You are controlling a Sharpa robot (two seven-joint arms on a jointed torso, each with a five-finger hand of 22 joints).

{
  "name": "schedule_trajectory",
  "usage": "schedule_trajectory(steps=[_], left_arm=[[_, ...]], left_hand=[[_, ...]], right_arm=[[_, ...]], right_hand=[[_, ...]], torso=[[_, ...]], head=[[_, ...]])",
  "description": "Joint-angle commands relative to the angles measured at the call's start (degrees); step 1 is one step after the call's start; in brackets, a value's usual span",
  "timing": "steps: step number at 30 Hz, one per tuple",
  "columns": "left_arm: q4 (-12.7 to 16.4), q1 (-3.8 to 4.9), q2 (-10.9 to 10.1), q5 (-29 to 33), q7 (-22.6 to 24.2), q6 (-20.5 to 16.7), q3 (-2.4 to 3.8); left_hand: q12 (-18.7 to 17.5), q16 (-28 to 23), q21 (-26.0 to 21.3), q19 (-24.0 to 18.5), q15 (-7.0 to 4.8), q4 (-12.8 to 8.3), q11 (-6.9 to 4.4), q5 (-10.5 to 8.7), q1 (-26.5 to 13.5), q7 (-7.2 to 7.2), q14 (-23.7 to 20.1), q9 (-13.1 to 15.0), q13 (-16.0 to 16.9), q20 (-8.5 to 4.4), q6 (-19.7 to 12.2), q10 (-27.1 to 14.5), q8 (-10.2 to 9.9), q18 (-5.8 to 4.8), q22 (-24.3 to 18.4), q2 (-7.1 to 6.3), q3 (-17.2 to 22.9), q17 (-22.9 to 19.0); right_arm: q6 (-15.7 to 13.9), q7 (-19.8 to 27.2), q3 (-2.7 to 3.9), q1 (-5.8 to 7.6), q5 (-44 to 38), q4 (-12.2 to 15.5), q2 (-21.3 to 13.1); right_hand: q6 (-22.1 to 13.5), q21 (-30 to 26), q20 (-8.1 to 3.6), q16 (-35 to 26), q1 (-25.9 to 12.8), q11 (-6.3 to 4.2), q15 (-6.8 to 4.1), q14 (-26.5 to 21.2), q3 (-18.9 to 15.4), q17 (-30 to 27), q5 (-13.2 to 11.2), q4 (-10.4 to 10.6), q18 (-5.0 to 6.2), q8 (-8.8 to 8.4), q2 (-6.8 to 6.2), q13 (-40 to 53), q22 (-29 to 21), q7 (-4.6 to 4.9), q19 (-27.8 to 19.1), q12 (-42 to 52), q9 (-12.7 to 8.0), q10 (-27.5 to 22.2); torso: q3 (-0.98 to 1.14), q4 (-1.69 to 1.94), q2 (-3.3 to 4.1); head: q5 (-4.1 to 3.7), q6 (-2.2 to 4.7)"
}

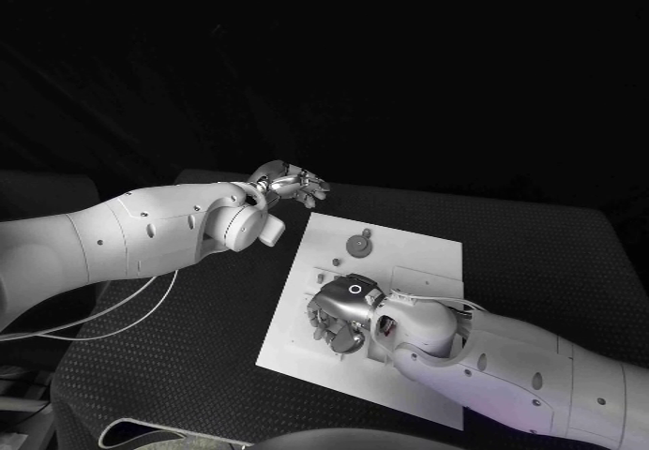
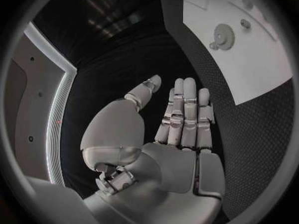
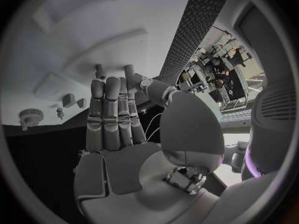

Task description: Assemble the parts on the task board

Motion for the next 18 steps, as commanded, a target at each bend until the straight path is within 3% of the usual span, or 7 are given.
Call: schedule_trajectory(steps=[1,12,18], left_arm=[[0.09,0.07,0.14,0.21,0.45,0.69,0.04],[0.15,0.07,0.20,0.21,0.42,0.68,0.03],[0.15,0.07,0.12,0.21,0.40,0.67,0.03]], left_hand=[[0.07,-0.40,-0.34,0.54,-0.07,-0.17,0.10,0.19,0.40,-0.09,0.30,-0.08,0.07,-1.30,-0.32,-0.36,0.38,-0.72,0.05,0.07,-0.26,0.06],[0.08,-0.43,-0.37,0.55,-0.07,-0.17,0.09,0.19,0.39,-0.10,0.30,-0.08,0.08,-1.30,-0.32,-0.35,0.40,-0.72,0.07,0.07,-0.27,0.10],[0.08,-0.44,-0.38,0.55,-0.07,-0.16,0.09,0.19,0.39,-0.10,0.30,-0.08,0.08,-1.30,-0.32,-0.35,0.41,-0.72,0.08,0.07,-0.27,0.12]], right_arm=[[0.88,-0.11,-0.32,-0.08,-1.95,-0.11,0.08],[1.62,0.47,-1.08,-0.17,-1.18,-0.16,0.71],[-0.22,0.66,-1.18,-0.18,0.37,-0.48,0.66]], right_hand=[[0.37,0.29,-0.24,0.05,-0.07,0.04,-0.36,0.19,0.08,-0.02,0.12,-0.25,0.67,0.29,0.42,0.07,1.12,-0.07,0.27,0.35,1.40,0.35],[0.35,0.32,-0.21,0.02,-0.24,0.07,-0.34,0.19,0.10,-0.02,0.18,-0.39,0.67,0.26,0.41,0.15,1.11,-0.05,0.22,0.31,1.46,0.30],[-0.52,0.24,0.10,-0.31,-1.38,0.54,0.02,-0.03,0.18,-0.20,0.49,-0.97,0.67,-0.60,0.30,0.32,1.06,0.39,-0.36,-0.45,1.33,-0.88]], torso=[[0.00,0.14,0.04],[-0.05,0.01,-0.01],[-0.03,0.01,-0.01]], head=[[-0.04,-0.01],[0.12,-0.14],[0.12,-0.25]])
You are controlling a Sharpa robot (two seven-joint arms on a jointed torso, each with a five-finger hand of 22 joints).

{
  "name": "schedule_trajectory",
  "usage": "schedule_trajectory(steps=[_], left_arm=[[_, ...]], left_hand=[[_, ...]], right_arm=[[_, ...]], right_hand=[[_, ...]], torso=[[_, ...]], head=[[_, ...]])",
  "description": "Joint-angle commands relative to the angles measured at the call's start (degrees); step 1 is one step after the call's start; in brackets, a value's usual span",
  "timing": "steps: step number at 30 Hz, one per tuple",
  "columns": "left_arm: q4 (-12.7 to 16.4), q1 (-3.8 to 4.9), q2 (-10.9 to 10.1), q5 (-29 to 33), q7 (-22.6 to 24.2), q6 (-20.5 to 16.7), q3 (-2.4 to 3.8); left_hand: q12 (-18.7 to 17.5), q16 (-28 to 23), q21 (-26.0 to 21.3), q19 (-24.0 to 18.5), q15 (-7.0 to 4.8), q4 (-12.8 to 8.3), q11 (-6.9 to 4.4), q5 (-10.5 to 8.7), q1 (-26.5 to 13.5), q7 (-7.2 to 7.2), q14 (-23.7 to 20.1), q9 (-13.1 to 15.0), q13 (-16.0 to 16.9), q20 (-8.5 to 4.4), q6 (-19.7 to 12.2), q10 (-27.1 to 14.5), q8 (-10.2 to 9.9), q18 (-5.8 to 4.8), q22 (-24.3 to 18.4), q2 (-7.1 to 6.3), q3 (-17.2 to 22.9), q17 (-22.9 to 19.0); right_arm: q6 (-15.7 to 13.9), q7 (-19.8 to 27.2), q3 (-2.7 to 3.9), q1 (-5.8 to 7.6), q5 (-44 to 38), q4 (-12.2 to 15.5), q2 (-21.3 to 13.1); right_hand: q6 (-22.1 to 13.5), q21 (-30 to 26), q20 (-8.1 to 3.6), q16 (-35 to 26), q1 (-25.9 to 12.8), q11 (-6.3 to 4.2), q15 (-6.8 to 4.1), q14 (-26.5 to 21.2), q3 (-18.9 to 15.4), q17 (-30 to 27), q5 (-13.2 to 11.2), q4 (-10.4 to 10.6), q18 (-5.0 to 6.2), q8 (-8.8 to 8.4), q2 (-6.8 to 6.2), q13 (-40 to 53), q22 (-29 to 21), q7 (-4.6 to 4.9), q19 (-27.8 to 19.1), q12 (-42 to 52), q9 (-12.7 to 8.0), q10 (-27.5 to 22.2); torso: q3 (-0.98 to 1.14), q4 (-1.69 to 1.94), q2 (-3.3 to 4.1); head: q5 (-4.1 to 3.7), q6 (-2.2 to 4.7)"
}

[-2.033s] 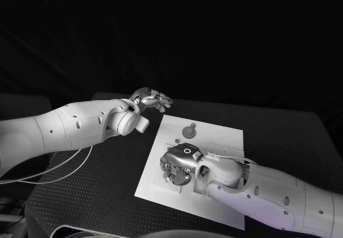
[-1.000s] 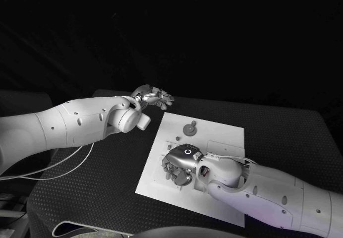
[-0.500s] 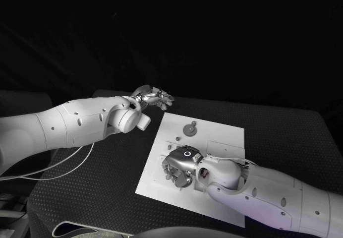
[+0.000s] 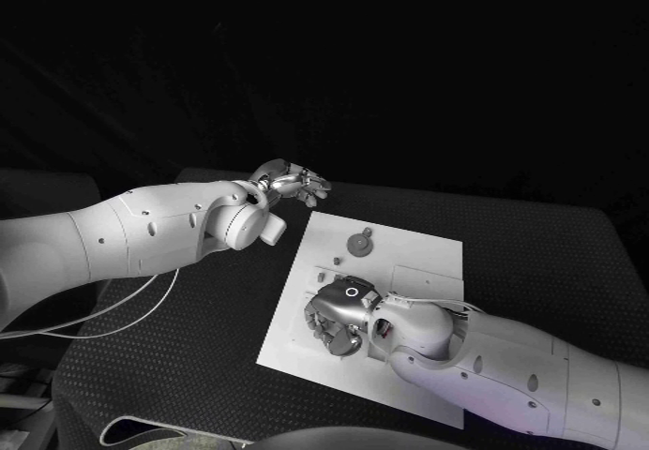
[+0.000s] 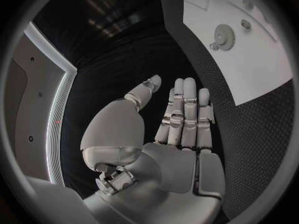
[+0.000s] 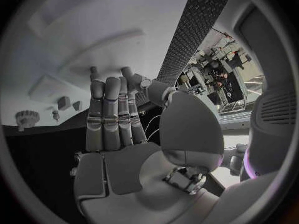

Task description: Assemble the parts on the task board

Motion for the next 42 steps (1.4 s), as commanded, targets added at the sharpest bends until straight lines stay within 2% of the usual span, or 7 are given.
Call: schedule_trajectory(steps=[1,12,17,31,36,39,42], left_arm=[[0.14,0.07,0.03,0.21,0.37,0.64,0.04],[0.13,0.07,-0.01,0.21,0.28,0.72,0.04],[0.10,0.07,-0.06,0.21,0.24,0.67,0.04],[0.04,0.07,-0.21,0.21,0.13,0.77,0.04],[-0.16,0.07,-0.22,0.21,0.10,0.94,0.03],[-0.60,0.07,0.04,0.21,0.07,0.98,0.02],[-0.79,0.06,0.17,0.21,0.16,1.02,0.02]], left_hand=[[0.09,-0.23,-0.38,0.55,-0.07,-0.16,0.09,0.19,0.39,-0.10,0.30,-0.08,0.09,-1.30,-0.32,-0.35,0.19,-0.73,0.09,0.07,-0.27,0.08],[0.09,-0.25,-0.40,0.55,-0.07,-0.16,0.09,0.18,0.38,-0.09,0.30,-0.08,0.10,-1.30,-0.33,-0.35,0.20,-0.73,0.11,0.05,-0.28,0.11],[0.08,-0.26,-0.41,0.55,-0.07,-0.15,0.10,0.18,0.36,-0.09,0.30,-0.08,0.09,-1.30,-0.35,-0.37,0.19,-0.73,0.12,0.03,-0.29,0.13],[0.06,-0.31,-0.44,0.57,-0.06,-0.15,0.11,0.17,0.36,-0.07,0.28,-0.10,0.09,-1.30,-0.40,-0.41,0.18,-0.73,0.14,0.01,-0.30,0.16],[0.06,-0.32,-0.45,0.58,-0.06,-0.15,0.11,0.16,0.37,-0.07,0.28,-0.10,0.09,-1.30,-0.42,-0.42,0.17,-0.73,0.14,0.01,-0.30,0.18],[0.06,-0.33,-0.46,0.58,-0.06,-0.15,0.12,0.16,0.37,-0.06,0.28,-0.10,0.09,-1.30,-0.43,-0.42,0.17,-0.73,0.15,0.00,-0.31,0.19],[0.06,-0.33,-0.46,0.58,-0.06,-0.15,0.12,0.15,0.36,-0.06,0.28,-0.11,0.09,-1.30,-0.43,-0.42,0.17,-0.73,0.15,-0.01,-0.31,0.19]], right_arm=[[-0.04,0.62,-0.26,-0.25,1.11,-0.23,-0.06],[-1.82,0.49,-0.29,-0.24,2.74,-0.56,-0.22],[-2.91,0.89,-0.29,-0.24,3.74,-0.50,-0.47],[-7.16,1.69,-0.18,-0.22,5.54,1.58,-3.45],[-11.13,3.74,2.19,0.02,12.85,4.18,-6.04],[-7.20,3.31,4.37,1.35,20.14,5.25,-8.02],[-4.64,3.50,5.23,3.21,25.13,5.59,-10.15]], right_hand=[[-0.88,0.23,0.15,-0.44,-1.21,0.50,0.03,-0.31,-0.11,-0.21,0.48,-0.55,0.79,-0.97,-0.19,-0.01,1.05,0.68,-0.52,-0.79,0.13,-1.05],[-4.85,0.35,0.69,-0.91,-3.42,2.14,1.41,-1.38,-4.34,-0.38,0.79,-1.56,0.79,-3.73,-2.24,-0.38,1.09,2.52,-1.89,-3.42,-0.75,-5.49],[-7.48,0.06,1.14,-0.89,-3.81,4.03,3.11,-2.46,-6.49,-0.09,2.23,-1.96,0.79,-5.31,-3.56,-1.99,1.03,3.62,-2.94,-6.44,-1.57,-10.80],[-11.35,-0.16,1.75,-0.20,-3.68,5.78,4.74,-4.20,-10.19,0.67,3.39,-3.38,0.79,-6.99,-4.63,-4.82,1.05,3.68,-4.37,-7.32,-2.87,-16.10],[-10.95,0.05,1.70,0.17,-3.22,5.58,4.55,-4.05,-9.97,0.81,4.00,-3.17,0.79,-6.64,-4.57,-5.11,1.07,3.45,-4.12,-6.77,-2.86,-15.49],[-11.05,0.10,1.77,0.28,-3.59,5.27,4.29,-4.15,-9.84,0.82,3.82,-2.34,0.79,-6.62,-4.40,-5.23,1.05,3.41,-4.11,-6.42,-2.96,-14.90],[-11.41,0.32,2.04,0.91,-4.10,4.84,3.94,-5.75,-10.46,1.03,1.99,-1.46,0.76,-6.64,-3.73,-5.23,1.40,3.58,-5.26,-5.77,-3.11,-13.90]], torso=[[0.00,-0.05,-0.01],[0.05,-0.08,0.00],[0.08,-0.07,0.01],[0.11,-0.14,0.00],[0.07,-0.17,-0.07],[0.11,-0.25,-0.10],[0.14,-0.26,-0.11]], head=[[0.00,-0.07],[0.00,0.05],[-0.02,-0.02],[-0.16,0.21],[-0.57,0.61],[-1.00,1.13],[-1.48,1.60]])
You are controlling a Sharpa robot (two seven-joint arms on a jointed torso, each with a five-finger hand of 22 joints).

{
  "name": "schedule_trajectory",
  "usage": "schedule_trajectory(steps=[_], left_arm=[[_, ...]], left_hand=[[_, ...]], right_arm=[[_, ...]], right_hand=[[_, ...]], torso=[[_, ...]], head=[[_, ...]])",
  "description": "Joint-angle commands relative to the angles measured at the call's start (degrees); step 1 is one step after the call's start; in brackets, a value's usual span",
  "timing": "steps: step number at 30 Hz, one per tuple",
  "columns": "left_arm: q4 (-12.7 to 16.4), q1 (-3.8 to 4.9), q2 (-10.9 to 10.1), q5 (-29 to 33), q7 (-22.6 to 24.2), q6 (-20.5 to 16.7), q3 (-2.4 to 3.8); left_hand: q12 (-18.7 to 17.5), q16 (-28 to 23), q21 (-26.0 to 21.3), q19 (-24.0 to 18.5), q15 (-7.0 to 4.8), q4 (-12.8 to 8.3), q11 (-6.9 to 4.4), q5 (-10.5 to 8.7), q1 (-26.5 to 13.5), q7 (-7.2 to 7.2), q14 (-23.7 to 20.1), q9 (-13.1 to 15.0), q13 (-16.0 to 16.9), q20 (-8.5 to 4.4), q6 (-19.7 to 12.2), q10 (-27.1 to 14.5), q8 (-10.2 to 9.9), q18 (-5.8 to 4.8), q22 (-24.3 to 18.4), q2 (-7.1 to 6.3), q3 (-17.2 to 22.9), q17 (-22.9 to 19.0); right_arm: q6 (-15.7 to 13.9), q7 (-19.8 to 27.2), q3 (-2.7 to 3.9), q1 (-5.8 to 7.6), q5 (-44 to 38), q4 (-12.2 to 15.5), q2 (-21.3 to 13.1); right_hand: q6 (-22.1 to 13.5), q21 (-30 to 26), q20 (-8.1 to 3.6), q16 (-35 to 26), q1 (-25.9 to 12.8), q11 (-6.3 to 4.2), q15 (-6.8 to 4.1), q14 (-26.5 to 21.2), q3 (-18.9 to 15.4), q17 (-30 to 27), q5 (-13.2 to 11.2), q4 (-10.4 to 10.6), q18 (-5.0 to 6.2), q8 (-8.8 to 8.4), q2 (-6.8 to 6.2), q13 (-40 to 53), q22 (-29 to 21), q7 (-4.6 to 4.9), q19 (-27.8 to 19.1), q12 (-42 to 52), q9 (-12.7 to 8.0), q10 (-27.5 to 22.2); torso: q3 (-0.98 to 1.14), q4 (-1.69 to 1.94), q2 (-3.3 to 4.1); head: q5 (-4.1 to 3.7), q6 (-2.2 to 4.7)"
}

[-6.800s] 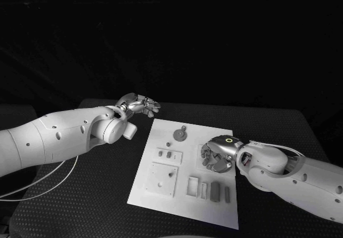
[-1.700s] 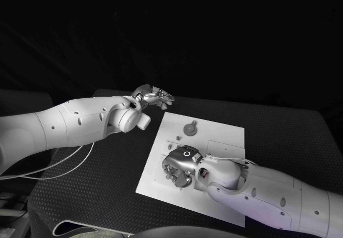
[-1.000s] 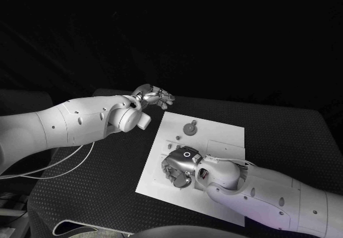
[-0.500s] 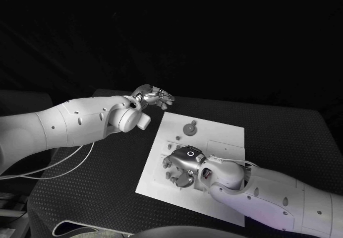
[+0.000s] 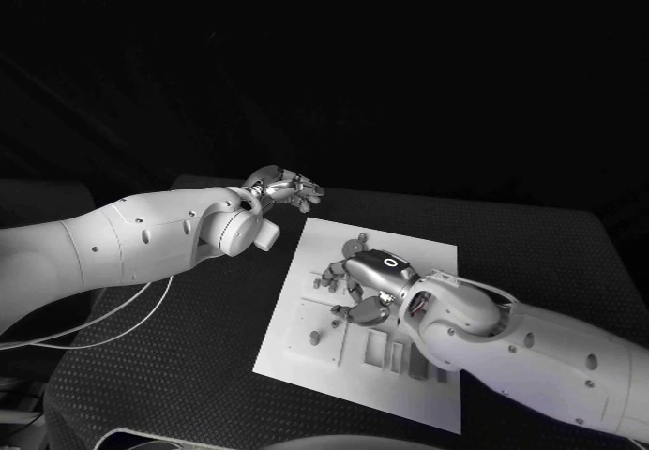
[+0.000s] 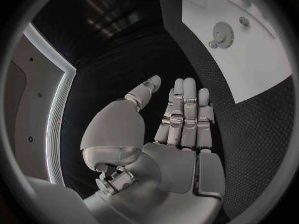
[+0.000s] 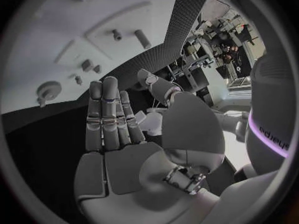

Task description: Assemble the parts on the task board

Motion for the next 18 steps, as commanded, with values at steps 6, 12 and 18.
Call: schedule_trajectory(steps=[6,12,18], left_arm=[[-0.67,0.05,0.33,0.21,0.29,1.06,-0.03],[-1.17,-0.01,0.53,0.23,0.37,1.13,-0.16],[-1.22,-0.06,0.47,0.37,0.31,1.30,-0.61]], left_hand=[[0.06,-0.35,-0.26,0.37,-0.05,-0.13,0.12,0.14,0.33,-0.05,0.27,-0.06,0.07,-1.08,-0.44,-0.42,0.18,-0.73,0.08,-0.01,-0.33,0.07],[0.07,-0.38,-0.28,0.37,-0.04,-0.10,0.12,0.14,0.30,-0.05,0.26,-0.06,0.07,-1.07,-0.45,-0.42,0.18,-0.74,0.09,-0.01,-0.34,0.08],[0.07,-0.40,-0.29,0.36,-0.03,-0.07,0.12,0.13,0.25,-0.04,0.24,-0.06,0.07,-1.06,-0.45,-0.41,0.18,-0.75,0.10,0.00,-0.36,0.10]], right_arm=[[13.32,-4.58,0.92,6.00,21.79,0.59,-8.30],[18.71,-9.95,0.88,7.05,29.54,1.00,-13.08],[23.34,-16.92,0.42,7.05,39.06,2.87,-16.30]], right_hand=[[0.60,2.17,-0.21,3.00,0.57,-1.99,-1.80,-1.56,-0.38,0.28,-2.70,1.91,0.82,1.21,2.14,2.50,1.18,1.32,-0.74,6.94,0.34,6.44],[2.17,5.65,-1.63,7.26,-1.85,-4.41,-3.99,0.07,-4.05,1.31,-2.59,4.49,0.82,3.04,2.49,12.88,1.35,0.07,1.52,21.95,2.11,6.29],[3.58,16.62,-5.03,19.41,-8.16,-5.87,-5.50,-0.63,-9.40,8.63,-2.70,8.51,0.71,3.45,4.81,27.47,1.37,-1.09,2.23,41.35,3.03,-1.24]], torso=[[0.04,-0.37,-0.13],[0.11,-0.70,-0.45],[0.47,-0.97,-0.57]], head=[[-2.65,1.76],[-4.28,2.29],[-4.86,2.13]])
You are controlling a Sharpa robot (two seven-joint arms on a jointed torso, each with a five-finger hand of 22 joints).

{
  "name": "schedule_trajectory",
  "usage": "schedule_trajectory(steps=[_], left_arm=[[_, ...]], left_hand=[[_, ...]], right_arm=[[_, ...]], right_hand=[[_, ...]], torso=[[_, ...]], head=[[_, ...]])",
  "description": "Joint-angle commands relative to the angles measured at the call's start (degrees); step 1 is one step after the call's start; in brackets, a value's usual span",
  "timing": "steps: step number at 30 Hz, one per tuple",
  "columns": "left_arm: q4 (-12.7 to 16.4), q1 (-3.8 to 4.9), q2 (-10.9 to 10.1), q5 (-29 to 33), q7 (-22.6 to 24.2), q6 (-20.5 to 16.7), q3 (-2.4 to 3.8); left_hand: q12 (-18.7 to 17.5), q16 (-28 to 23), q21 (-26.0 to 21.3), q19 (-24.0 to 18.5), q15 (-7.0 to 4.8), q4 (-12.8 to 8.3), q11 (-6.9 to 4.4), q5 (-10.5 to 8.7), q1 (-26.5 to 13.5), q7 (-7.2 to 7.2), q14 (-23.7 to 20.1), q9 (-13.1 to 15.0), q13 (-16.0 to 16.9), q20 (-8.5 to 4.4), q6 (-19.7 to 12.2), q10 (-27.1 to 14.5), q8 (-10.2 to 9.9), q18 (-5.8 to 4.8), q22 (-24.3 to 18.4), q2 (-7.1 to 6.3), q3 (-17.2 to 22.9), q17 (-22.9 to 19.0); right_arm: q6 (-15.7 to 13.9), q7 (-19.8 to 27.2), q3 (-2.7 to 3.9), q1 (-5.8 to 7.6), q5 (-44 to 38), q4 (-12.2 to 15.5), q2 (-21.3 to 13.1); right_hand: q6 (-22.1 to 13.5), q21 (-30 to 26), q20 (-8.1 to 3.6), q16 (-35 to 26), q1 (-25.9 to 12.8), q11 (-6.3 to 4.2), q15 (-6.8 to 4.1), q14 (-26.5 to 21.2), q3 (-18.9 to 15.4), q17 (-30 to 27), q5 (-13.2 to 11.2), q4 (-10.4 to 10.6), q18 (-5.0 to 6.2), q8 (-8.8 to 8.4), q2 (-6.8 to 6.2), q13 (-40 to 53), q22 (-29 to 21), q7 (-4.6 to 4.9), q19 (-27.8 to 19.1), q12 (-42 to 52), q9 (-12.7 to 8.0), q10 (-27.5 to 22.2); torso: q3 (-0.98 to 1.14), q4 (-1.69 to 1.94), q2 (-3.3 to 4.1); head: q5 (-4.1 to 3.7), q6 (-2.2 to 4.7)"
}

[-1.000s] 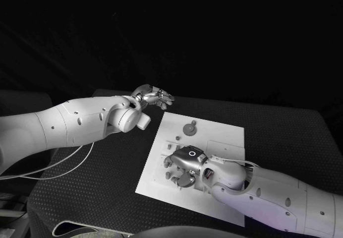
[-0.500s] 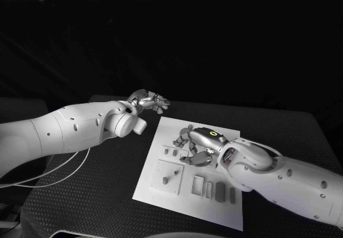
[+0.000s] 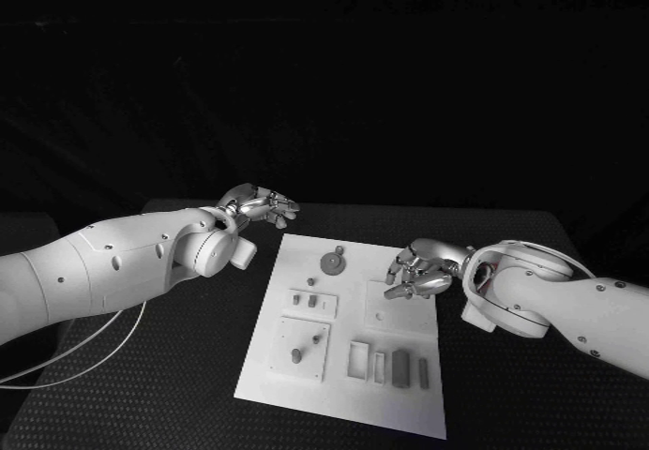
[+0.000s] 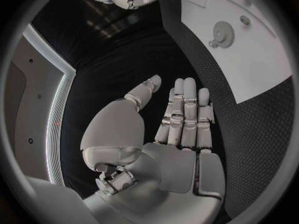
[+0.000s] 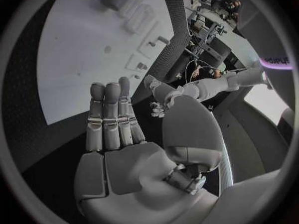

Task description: Assemble the parts on the task board

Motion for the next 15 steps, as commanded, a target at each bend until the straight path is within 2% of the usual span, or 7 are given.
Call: schedule_trajectory(steps=[1,2,3,7,9,10,15], left_arm=[[0.10,0.00,0.10,0.35,0.33,1.00,-0.10],[0.11,-0.01,0.13,0.35,0.34,1.02,-0.12],[0.14,-0.01,0.11,0.35,0.34,1.07,-0.15],[0.16,-0.01,0.07,0.35,0.32,1.18,-0.20],[0.24,-0.01,0.03,0.35,0.33,1.12,-0.21],[0.33,0.00,-0.03,0.35,0.33,1.09,-0.21],[0.50,0.00,-0.24,0.35,0.27,1.04,-0.21]], left_hand=[[0.07,-0.40,-0.30,0.36,-0.03,-0.06,0.12,0.13,0.25,-0.04,0.24,-0.07,0.08,-1.06,-0.45,-0.41,0.19,-0.75,0.06,0.00,-0.36,0.07],[0.07,-0.41,-0.30,0.36,-0.03,-0.05,0.12,0.13,0.23,-0.04,0.24,-0.07,0.08,-1.06,-0.45,-0.41,0.19,-0.76,0.06,0.00,-0.37,0.07],[0.07,-0.41,-0.30,0.36,-0.03,-0.05,0.12,0.13,0.22,-0.04,0.24,-0.07,0.08,-1.06,-0.45,-0.41,0.19,-0.76,0.06,0.00,-0.37,0.08],[0.08,-0.43,-0.31,0.36,-0.02,-0.02,0.12,0.13,0.19,-0.04,0.23,-0.06,0.09,-1.05,-0.45,-0.40,0.20,-0.76,0.07,0.02,-0.38,0.09],[0.08,-0.43,-0.32,0.35,-0.02,-0.01,0.12,0.13,0.18,-0.04,0.23,-0.06,0.09,-1.05,-0.44,-0.40,0.20,-0.76,0.07,0.02,-0.38,0.09],[0.08,-0.44,-0.32,0.35,-0.02,0.00,0.12,0.13,0.17,-0.04,0.23,-0.06,0.09,-1.05,-0.44,-0.40,0.20,-0.77,0.07,0.02,-0.39,0.09],[0.09,-0.45,-0.34,0.34,-0.02,0.00,0.11,0.13,0.16,-0.05,0.22,-0.06,0.09,-1.05,-0.44,-0.40,0.21,-0.77,0.08,0.01,-0.39,0.11]], right_arm=[[6.40,-8.39,-0.75,-0.05,12.84,1.63,-1.64],[6.50,-9.20,-1.14,-0.06,14.05,2.30,-2.29],[6.63,-9.95,-1.49,-0.06,14.83,3.10,-2.91],[9.28,-12.60,-2.72,-0.08,15.28,5.32,-4.65],[12.13,-15.08,-3.65,-0.08,15.72,6.34,-5.58],[13.49,-16.64,-4.39,-0.09,15.74,7.05,-6.28],[13.78,-18.66,-5.64,-0.10,15.77,7.67,-7.22]], right_hand=[[-0.10,5.05,-1.76,5.47,-1.56,-0.02,-0.43,-2.16,-1.56,3.60,-0.08,1.01,0.48,-0.45,0.96,7.02,1.57,0.12,-1.62,9.33,0.04,-5.57],[0.03,7.34,-1.81,8.16,-1.70,-0.31,-0.68,-1.63,-1.53,4.98,0.18,1.49,0.61,-0.55,0.30,10.14,1.65,-0.44,-1.39,13.94,0.12,-6.09],[0.27,8.20,-1.94,9.52,-1.83,-0.53,-0.88,-1.62,-1.13,5.71,-0.08,2.04,0.62,-0.50,0.93,11.55,1.55,-0.17,-1.58,15.97,0.22,-6.74],[1.16,12.88,-3.30,16.19,-2.78,-1.20,-1.65,-0.16,-1.08,9.32,-0.11,3.46,0.62,-0.32,0.92,17.48,1.56,-1.00,0.36,25.47,0.67,-5.62],[1.51,14.56,-4.04,17.82,-4.30,-1.49,-2.02,0.80,-1.15,9.98,-0.09,5.06,0.62,-0.23,1.86,19.63,1.47,-1.26,1.44,29.19,0.88,-3.93],[2.19,15.93,-5.04,18.92,-4.74,-1.92,-2.51,1.80,-0.99,10.29,-0.08,5.43,0.62,0.11,2.63,21.35,1.35,-1.66,2.26,31.95,1.34,-3.09],[2.31,17.13,-6.05,19.44,-5.52,-2.14,-2.70,2.46,-0.61,10.29,-0.10,5.80,0.62,0.13,3.18,22.78,1.17,-1.89,2.62,34.08,1.97,-2.51]], torso=[[0.19,-0.21,-0.13],[0.19,-0.22,-0.13],[0.08,-0.16,-0.13],[0.03,-0.18,-0.12],[0.01,-0.15,-0.10],[-0.05,-0.08,-0.09],[-0.16,-0.08,-0.11]], head=[[-0.58,-0.11],[-0.69,-0.20],[-0.88,-0.29],[-1.34,-0.66],[-1.63,-0.69],[-1.94,-0.72],[-2.47,-1.27]])
